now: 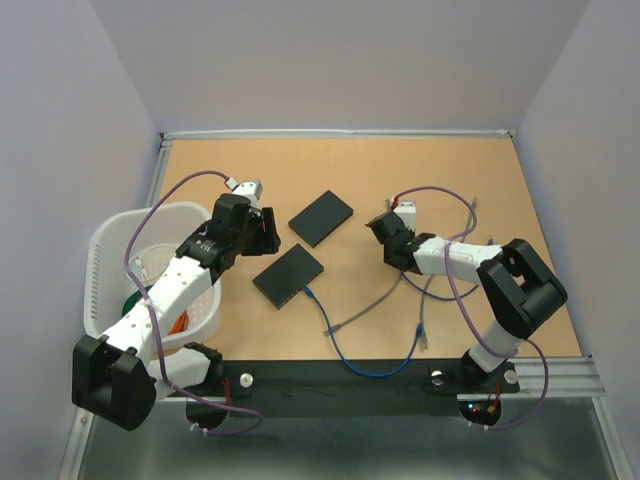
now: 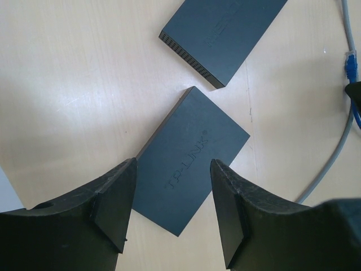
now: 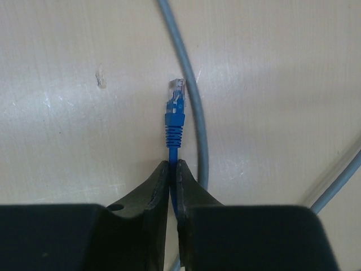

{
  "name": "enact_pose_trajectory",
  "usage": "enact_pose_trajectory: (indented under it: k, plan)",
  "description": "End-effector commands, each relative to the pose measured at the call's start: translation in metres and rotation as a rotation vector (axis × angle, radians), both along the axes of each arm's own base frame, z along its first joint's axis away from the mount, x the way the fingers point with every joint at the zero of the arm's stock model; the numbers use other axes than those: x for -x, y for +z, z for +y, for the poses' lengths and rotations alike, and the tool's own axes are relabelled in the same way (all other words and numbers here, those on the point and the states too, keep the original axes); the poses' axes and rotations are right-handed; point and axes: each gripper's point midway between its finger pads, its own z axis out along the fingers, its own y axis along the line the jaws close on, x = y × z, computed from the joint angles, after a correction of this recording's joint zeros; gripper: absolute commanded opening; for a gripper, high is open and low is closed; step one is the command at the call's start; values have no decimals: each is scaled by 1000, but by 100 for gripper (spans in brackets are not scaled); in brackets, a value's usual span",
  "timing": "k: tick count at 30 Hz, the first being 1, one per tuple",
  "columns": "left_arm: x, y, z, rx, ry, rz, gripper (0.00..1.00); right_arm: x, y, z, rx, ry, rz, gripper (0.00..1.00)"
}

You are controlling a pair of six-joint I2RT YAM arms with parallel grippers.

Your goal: Insert the plug into the switch port

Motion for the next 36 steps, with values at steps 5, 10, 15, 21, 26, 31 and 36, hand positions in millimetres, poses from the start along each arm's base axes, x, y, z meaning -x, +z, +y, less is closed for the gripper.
enact_pose_trajectory:
  k: [5,10,15,21,26,31,36]
  plan:
    - [-5,6,4,-13,17,-38,66,0,14,-1,-42,-17,-38,0]
    - [-5,16,6,-4,25,-74,66,-1,55,13,-143,60,-107,0]
    - [0,31,0,41,-16,-117,66,25,105,64,-426,338,-164,1]
    - [30,88,-44,321,-246,-281,99,102,161,129,-807,852,-200,0]
    - [49,107,-58,469,-313,-329,99,140,185,140,-962,1022,-205,0]
    - [55,101,-72,570,-360,-296,98,151,195,145,-1021,1077,-196,0]
    - [59,93,-82,659,-372,-242,95,155,201,147,-1050,1098,-196,1]
